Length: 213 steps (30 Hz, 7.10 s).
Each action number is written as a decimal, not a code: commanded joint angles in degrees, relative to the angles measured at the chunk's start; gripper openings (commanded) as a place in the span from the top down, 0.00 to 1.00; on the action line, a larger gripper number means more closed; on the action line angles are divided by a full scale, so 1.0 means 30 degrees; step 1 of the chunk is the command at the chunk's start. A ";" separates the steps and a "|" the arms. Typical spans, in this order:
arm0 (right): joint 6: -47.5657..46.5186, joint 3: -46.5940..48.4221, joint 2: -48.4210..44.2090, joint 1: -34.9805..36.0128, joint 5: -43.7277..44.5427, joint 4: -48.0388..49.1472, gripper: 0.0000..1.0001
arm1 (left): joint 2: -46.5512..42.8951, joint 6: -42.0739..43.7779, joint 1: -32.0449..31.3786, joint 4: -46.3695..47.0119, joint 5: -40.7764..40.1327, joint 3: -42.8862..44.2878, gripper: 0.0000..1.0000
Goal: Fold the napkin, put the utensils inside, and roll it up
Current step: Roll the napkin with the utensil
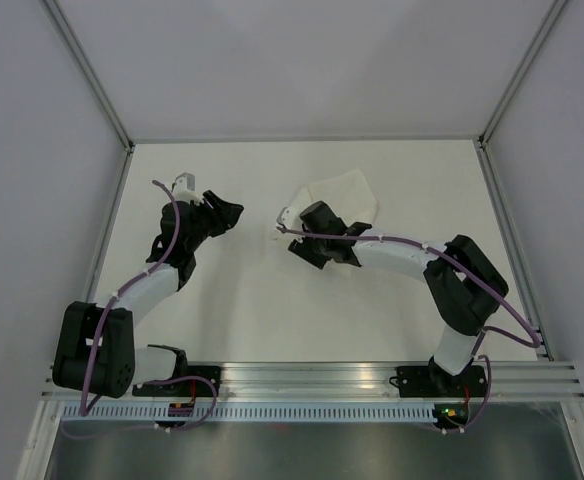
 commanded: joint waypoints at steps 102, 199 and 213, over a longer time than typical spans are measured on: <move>-1.1050 0.3509 0.7410 -0.6708 -1.2861 -1.4912 0.92 | 0.1564 1.9045 -1.3473 0.6939 -0.2752 -0.2398 0.48; -0.9000 -0.8585 -0.9751 -1.0380 -1.5707 -0.0648 0.38 | 1.7242 1.2873 -0.9610 -1.0990 1.6992 1.3193 0.98; -1.0815 -1.2778 -1.2657 -0.3957 -1.0550 0.3191 0.39 | 1.9088 1.2492 -0.9053 -1.3398 1.7080 1.5276 0.98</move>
